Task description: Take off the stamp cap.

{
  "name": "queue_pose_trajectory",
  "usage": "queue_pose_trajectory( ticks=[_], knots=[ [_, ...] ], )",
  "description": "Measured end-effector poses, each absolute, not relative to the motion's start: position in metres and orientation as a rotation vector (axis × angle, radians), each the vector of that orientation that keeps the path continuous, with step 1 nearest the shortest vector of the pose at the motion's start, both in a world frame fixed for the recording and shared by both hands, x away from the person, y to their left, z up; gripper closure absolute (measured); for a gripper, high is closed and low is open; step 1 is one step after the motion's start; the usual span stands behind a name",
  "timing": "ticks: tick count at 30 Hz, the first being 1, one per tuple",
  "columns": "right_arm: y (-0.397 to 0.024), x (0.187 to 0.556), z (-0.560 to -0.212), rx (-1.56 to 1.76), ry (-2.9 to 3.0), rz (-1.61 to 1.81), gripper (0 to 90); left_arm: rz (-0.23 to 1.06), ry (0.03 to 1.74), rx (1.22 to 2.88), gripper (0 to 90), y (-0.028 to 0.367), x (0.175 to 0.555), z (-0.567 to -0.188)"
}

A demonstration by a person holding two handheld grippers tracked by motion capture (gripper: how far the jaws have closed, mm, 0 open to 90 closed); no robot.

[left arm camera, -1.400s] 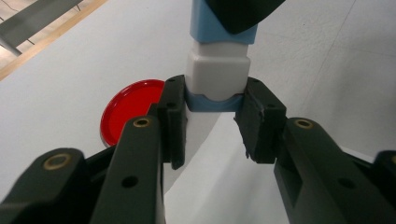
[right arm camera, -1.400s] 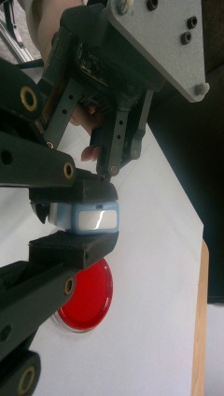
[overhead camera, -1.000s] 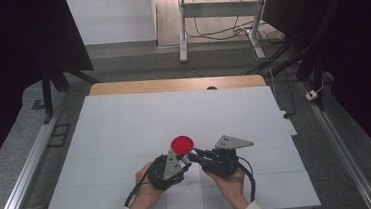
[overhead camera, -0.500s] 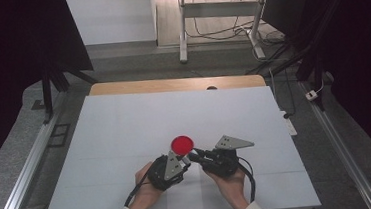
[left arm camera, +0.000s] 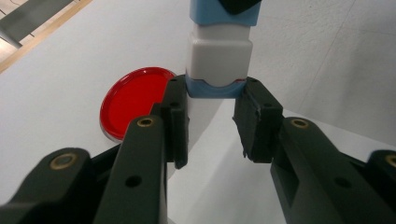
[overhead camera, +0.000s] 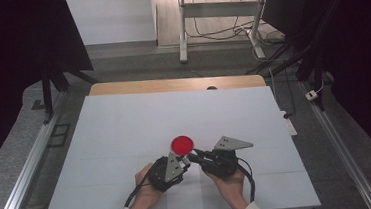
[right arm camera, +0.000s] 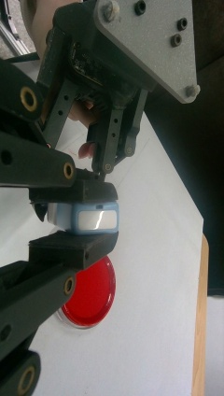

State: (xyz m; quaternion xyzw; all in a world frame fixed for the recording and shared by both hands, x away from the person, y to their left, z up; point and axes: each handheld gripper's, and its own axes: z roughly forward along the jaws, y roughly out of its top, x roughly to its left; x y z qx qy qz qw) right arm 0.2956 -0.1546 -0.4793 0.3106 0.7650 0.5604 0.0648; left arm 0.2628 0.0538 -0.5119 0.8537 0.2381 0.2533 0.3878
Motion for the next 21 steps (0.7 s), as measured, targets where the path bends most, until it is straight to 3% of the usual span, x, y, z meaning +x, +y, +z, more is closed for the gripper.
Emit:
queue_pose_trajectory(
  ticks=[21],
  knots=[
    [-0.1535,0.2939,-0.4788,0.94,2.304,1.667,75.7,0.623,0.622,2.161,66.1,0.0545,0.2638,-0.5133]
  ],
)
